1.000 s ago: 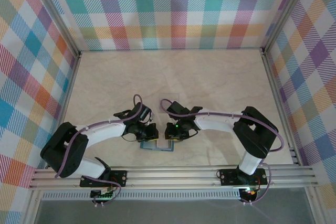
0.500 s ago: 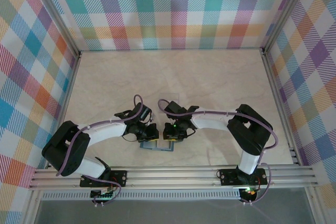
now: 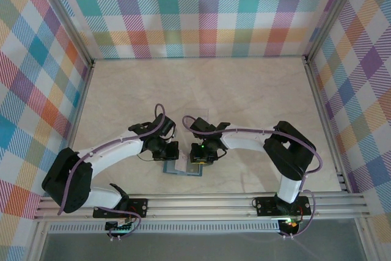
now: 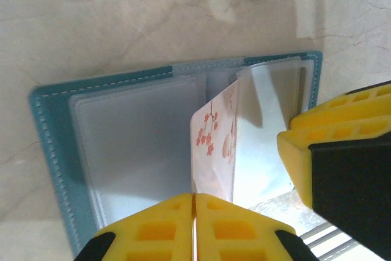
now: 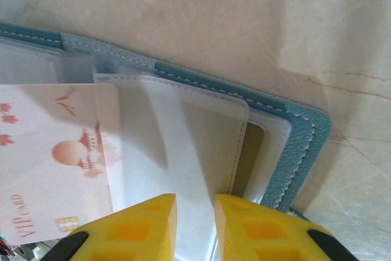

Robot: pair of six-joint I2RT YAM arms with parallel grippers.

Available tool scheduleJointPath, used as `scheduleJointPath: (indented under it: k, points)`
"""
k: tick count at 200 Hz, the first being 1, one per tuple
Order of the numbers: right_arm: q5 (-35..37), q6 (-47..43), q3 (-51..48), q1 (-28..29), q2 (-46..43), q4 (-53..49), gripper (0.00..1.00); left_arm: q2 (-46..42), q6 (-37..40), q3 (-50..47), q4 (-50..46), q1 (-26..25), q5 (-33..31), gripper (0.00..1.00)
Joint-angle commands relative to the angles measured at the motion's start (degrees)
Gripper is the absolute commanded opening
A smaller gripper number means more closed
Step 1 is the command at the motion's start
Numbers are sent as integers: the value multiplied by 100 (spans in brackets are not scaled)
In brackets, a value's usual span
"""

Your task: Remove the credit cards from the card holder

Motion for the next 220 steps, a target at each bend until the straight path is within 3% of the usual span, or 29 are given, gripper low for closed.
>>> scheduleJointPath:
  k: [1,43,79,174,220]
  points:
    - [192,-115,59,25,128,-398,26,92,457,359,-844,43,-474,9]
    - [192,-124,68,29,99,-466,26,355,712,744,-1239,37,-745,9]
    - [173,-114,68,32,97,-447,26,696,749,812,-968,-27,-237,11]
    - [131,-132,121,23,161,-443,26,1148,347,924,-350,-361,145,21]
    - [87,-145,129,31,188,-443,26,1016,211,836,-510,-362,-389,26]
